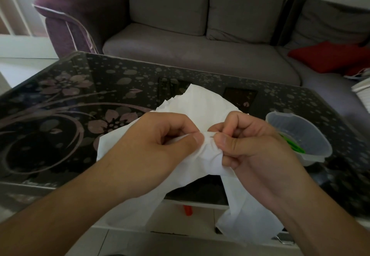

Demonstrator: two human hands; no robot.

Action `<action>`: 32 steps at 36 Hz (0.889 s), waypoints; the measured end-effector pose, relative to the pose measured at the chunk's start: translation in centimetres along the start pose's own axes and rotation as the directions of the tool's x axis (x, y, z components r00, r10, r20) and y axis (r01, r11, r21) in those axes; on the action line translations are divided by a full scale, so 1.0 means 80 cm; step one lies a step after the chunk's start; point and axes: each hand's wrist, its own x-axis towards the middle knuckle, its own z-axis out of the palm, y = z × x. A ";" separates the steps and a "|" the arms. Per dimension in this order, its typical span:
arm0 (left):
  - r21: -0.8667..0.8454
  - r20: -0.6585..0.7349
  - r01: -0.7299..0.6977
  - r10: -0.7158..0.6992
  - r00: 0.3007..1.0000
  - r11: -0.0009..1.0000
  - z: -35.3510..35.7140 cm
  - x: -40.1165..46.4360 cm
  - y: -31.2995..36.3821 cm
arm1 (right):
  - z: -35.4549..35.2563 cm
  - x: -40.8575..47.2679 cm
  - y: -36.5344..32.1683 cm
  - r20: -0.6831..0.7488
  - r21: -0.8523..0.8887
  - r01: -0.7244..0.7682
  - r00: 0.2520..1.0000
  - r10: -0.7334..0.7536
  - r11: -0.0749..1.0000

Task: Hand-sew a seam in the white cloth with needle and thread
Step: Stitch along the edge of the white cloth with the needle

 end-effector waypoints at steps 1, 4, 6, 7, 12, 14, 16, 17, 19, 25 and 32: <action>-0.005 0.002 -0.002 0.002 1.000 1.000 0.000 0.000 0.000 | 0.000 0.000 0.001 0.000 0.012 -0.005 1.000 0.005 1.000; -0.003 0.005 -0.003 0.003 1.000 1.000 0.001 0.000 0.000 | 0.000 0.000 0.002 0.017 0.058 -0.020 1.000 0.019 0.998; -0.005 0.007 -0.009 0.009 1.000 1.000 0.001 0.000 0.000 | 0.000 0.001 0.003 0.027 0.084 -0.027 0.999 0.025 0.996; -0.008 0.009 -0.012 0.012 1.000 1.000 0.000 0.000 0.000 | 0.000 0.001 0.004 0.033 0.095 -0.030 0.999 0.027 0.995; -0.009 0.018 -0.006 0.006 1.000 1.000 0.001 0.000 0.000 | 0.000 0.003 0.008 0.077 0.143 -0.051 0.996 0.040 0.988; -0.018 0.020 -0.002 0.003 1.000 1.000 0.001 0.000 0.000 | 0.000 0.003 0.009 0.085 0.157 -0.058 0.995 0.045 0.986; -0.028 0.024 0.002 -0.001 1.000 1.000 0.002 0.000 0.001 | 0.000 0.002 0.009 0.100 0.163 -0.058 0.994 0.042 0.985; -0.031 0.026 0.003 -0.002 1.000 1.000 0.002 0.000 0.001 | 0.000 0.002 0.009 0.103 0.160 -0.059 0.994 0.042 0.985; -0.043 0.027 0.007 -0.006 1.000 0.999 0.004 -0.001 0.002 | 0.001 0.002 0.010 0.105 0.156 -0.060 0.994 0.044 0.986; -0.075 0.024 0.022 -0.021 1.000 0.997 0.007 -0.002 0.002 | -0.001 0.002 0.013 0.099 0.130 -0.032 0.995 0.019 0.991; -0.117 0.011 0.032 -0.031 0.999 0.993 0.004 -0.004 0.003 | -0.006 0.000 0.004 0.069 -0.190 0.070 0.996 -0.058 0.979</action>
